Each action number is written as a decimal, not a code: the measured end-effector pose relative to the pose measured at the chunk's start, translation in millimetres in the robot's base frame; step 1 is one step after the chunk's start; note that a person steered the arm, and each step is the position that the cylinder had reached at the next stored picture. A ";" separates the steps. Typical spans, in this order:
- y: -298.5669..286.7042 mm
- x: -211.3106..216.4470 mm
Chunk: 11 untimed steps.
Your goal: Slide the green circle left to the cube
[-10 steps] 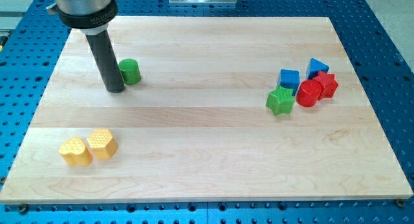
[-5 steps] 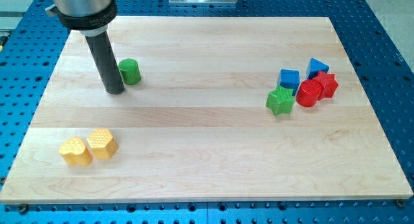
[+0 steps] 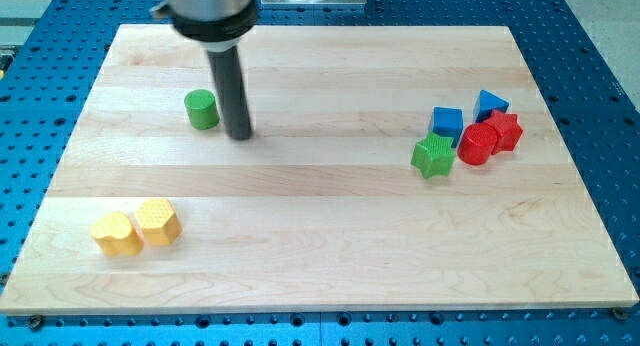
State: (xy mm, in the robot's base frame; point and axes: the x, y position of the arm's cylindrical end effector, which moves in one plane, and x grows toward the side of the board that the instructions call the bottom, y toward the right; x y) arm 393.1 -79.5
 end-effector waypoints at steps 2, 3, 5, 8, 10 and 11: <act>8.7 42.1; -0.7 34.8; 8.4 33.1; -54.1 32.2; -97.1 -3.9; -81.5 -21.3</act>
State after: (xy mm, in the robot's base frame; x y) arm 371.8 -160.9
